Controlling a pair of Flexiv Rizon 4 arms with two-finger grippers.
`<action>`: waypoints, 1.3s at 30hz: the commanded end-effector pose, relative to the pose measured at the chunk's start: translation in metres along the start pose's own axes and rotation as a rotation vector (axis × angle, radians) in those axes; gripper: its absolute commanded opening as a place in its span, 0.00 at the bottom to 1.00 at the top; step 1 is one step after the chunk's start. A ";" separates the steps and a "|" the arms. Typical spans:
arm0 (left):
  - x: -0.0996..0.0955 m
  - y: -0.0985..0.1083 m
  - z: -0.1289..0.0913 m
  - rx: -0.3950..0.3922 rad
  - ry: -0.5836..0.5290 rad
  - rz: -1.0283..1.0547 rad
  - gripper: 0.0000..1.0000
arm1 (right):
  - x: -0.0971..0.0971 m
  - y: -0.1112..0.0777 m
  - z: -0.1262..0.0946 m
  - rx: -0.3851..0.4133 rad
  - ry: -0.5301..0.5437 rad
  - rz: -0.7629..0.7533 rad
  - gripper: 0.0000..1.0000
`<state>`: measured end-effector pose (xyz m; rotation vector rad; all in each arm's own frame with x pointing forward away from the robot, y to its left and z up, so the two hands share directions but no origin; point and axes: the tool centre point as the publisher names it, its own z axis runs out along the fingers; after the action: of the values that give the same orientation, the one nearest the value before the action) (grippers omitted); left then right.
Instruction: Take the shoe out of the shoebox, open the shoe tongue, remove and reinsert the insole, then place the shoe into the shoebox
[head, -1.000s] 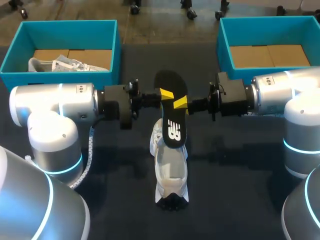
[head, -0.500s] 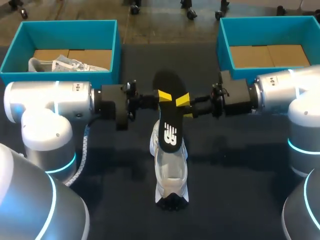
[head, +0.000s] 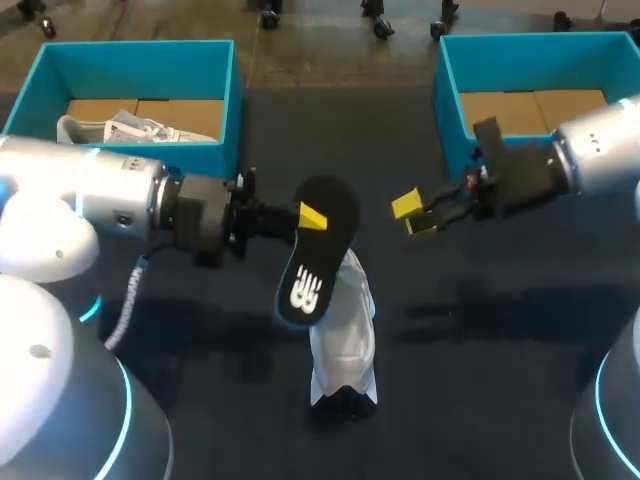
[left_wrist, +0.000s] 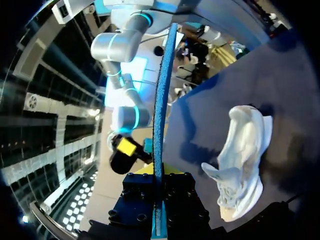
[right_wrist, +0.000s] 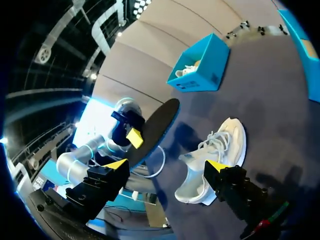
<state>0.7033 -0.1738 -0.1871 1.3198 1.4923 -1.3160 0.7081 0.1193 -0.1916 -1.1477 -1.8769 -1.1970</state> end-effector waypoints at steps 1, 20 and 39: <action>-0.010 -0.007 -0.012 -0.003 0.056 -0.005 0.00 | 0.002 0.004 -0.005 0.019 -0.006 0.003 1.00; -0.003 -0.065 -0.001 0.034 0.090 -0.103 0.00 | 0.014 -0.008 -0.016 0.351 -0.377 -0.437 1.00; 0.005 -0.099 0.005 -0.012 0.103 -0.127 0.00 | 0.004 -0.024 -0.018 0.442 -0.414 -0.459 1.00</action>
<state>0.6101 -0.1746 -0.1728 1.3300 1.6693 -1.3496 0.6829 0.0968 -0.1898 -0.7798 -2.6564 -0.7460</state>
